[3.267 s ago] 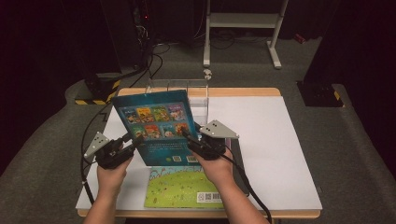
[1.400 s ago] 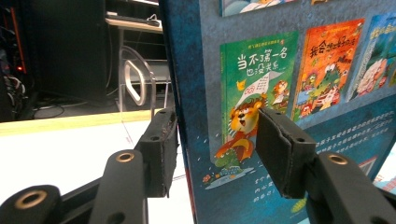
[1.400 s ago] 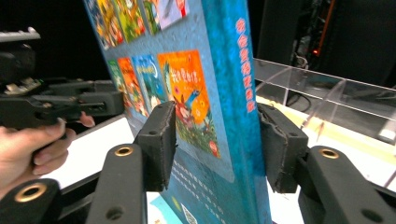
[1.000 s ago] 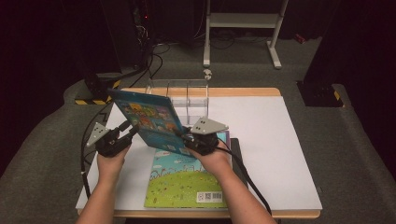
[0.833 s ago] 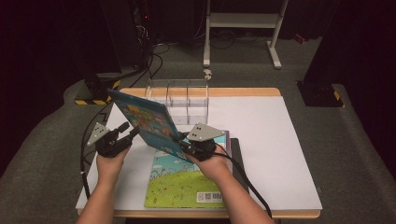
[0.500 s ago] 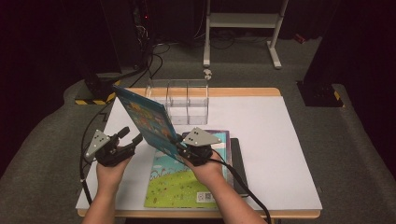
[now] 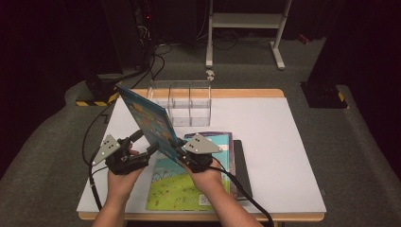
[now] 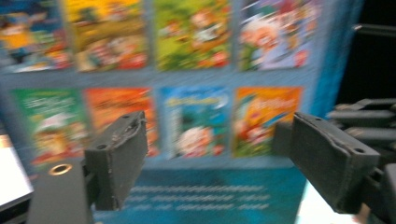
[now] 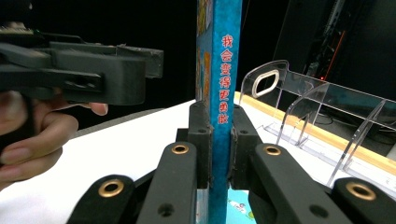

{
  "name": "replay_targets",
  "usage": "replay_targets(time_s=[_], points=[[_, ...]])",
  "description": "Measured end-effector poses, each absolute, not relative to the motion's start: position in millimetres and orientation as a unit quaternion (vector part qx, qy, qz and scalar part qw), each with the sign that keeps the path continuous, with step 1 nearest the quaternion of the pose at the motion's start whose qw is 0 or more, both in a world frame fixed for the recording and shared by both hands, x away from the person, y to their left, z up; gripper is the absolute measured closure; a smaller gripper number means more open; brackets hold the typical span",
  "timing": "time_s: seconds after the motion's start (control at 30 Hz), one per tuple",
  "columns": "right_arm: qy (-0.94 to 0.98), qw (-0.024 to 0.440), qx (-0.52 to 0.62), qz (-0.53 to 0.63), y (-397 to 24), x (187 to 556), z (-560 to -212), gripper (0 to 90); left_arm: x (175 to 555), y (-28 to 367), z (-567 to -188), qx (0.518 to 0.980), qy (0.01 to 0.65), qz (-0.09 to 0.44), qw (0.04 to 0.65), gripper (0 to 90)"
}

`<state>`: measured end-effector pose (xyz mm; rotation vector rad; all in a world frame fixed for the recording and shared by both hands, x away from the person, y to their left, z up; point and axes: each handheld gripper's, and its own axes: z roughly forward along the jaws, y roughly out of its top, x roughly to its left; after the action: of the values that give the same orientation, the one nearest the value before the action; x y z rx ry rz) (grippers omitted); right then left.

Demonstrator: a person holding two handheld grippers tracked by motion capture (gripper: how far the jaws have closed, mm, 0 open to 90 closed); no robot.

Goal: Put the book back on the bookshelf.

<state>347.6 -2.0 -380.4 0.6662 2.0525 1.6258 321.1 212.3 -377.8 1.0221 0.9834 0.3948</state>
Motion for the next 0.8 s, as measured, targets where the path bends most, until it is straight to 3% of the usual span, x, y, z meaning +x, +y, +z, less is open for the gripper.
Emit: replay_targets(time_s=[0.5,0.63,0.8], points=[[0.738,0.215,0.232,0.596,2,342,-384,79.9,321,186,-364,0.466,0.445,0.166,0.746,14.9],[0.751,0.179,0.238,0.589,-4,345,-388,70.1,320,186,-365,0.465,0.449,0.171,0.744,14.8],[0.769,0.157,0.238,0.572,-11,342,-398,69.1,319,184,-364,0.461,0.453,0.174,0.743,14.4]])
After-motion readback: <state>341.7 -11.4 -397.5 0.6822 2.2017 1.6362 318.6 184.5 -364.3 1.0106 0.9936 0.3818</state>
